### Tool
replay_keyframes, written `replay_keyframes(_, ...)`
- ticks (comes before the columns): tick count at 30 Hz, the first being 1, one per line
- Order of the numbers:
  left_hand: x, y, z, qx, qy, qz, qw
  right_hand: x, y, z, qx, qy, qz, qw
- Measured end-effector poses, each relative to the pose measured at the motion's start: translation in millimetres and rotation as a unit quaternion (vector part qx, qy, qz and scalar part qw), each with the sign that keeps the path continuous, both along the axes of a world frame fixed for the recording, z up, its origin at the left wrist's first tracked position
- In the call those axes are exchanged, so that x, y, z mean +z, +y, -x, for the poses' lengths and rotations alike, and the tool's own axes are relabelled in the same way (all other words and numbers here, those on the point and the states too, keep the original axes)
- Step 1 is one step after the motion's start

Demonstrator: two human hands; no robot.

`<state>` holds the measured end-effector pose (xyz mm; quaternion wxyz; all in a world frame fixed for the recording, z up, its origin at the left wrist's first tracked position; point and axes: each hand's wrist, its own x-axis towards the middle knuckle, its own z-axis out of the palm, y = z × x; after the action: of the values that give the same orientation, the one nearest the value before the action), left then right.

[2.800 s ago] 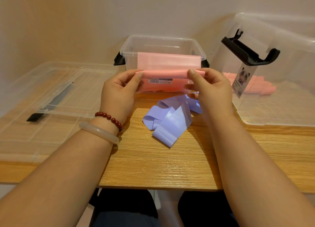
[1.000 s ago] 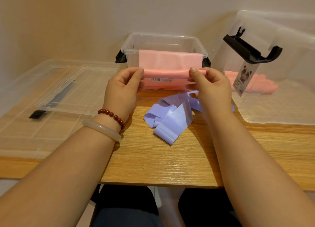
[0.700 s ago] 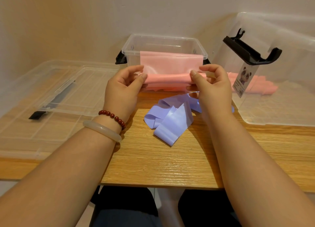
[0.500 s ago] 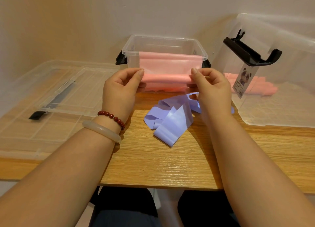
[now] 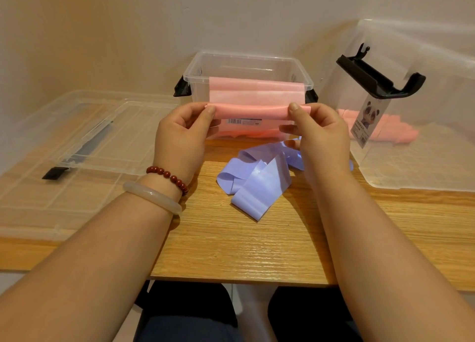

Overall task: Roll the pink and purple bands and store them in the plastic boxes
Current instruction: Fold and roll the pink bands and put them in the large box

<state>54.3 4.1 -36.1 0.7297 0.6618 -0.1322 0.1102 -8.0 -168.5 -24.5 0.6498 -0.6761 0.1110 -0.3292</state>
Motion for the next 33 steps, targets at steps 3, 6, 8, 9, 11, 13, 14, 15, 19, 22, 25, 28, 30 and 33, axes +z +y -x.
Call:
replay_keyframes(3, -0.1, 0.0, 0.2, -0.001, -0.002, 0.000, 1.000, -0.6, -0.8, -1.6, -0.007, -0.004, 0.000, 1.000)
replay_keyframes(6, 1.1, 1.1, 0.3, -0.004, -0.016, -0.005, 1.000, -1.1, -1.0, -3.0, -0.019, -0.014, -0.006, 1.000)
replay_keyframes(8, 1.8, 1.9, 0.9, -0.005, -0.023, -0.011, 1.000, -1.3, -1.4, -3.1, -0.026, -0.016, 0.011, 0.999)
replay_keyframes(9, 1.8, 2.4, 1.1, -0.004, -0.025, -0.015, 1.000, -1.6, -1.3, -2.9, -0.022, -0.015, 0.017, 0.999)
replay_keyframes(11, 2.0, 3.2, 1.3, 0.000, -0.022, -0.014, 1.000, -1.6, -1.1, -2.5, -0.011, -0.017, 0.018, 1.000)
replay_keyframes(13, 2.0, 3.2, 1.7, -0.003, -0.014, -0.005, 1.000, -0.7, -0.5, -2.1, 0.004, -0.014, 0.005, 1.000)
replay_keyframes(14, 1.8, 3.1, 1.7, -0.008, -0.013, -0.003, 1.000, -0.6, -0.6, -2.2, 0.011, -0.012, -0.008, 1.000)
replay_keyframes(15, 1.9, 2.7, 1.7, -0.013, -0.016, -0.004, 1.000, -0.1, -0.9, -2.3, 0.016, -0.009, -0.018, 1.000)
replay_keyframes(19, 0.3, 1.9, 0.8, -0.010, -0.029, -0.019, 0.999, -0.6, -1.2, -1.4, 0.002, -0.001, 0.013, 1.000)
replay_keyframes(22, 0.3, 1.7, -0.1, -0.008, -0.031, -0.027, 0.999, -0.6, -0.2, -0.8, -0.006, 0.001, 0.026, 1.000)
replay_keyframes(25, -0.3, 1.7, -1.9, -0.017, -0.023, -0.020, 0.999, -0.7, 0.5, -2.0, 0.008, 0.013, 0.007, 1.000)
replay_keyframes(28, -1.8, -0.8, -2.2, -0.014, -0.014, -0.015, 1.000, -0.7, 0.3, -3.0, 0.011, 0.015, -0.016, 1.000)
replay_keyframes(30, -3.0, -3.2, -2.1, -0.006, -0.016, -0.023, 1.000, -1.0, -0.2, -3.8, 0.006, 0.013, -0.025, 1.000)
replay_keyframes(33, -5.9, -5.9, -2.1, 0.006, -0.028, -0.055, 0.998, -1.4, 2.3, -5.5, -0.003, 0.013, -0.024, 1.000)
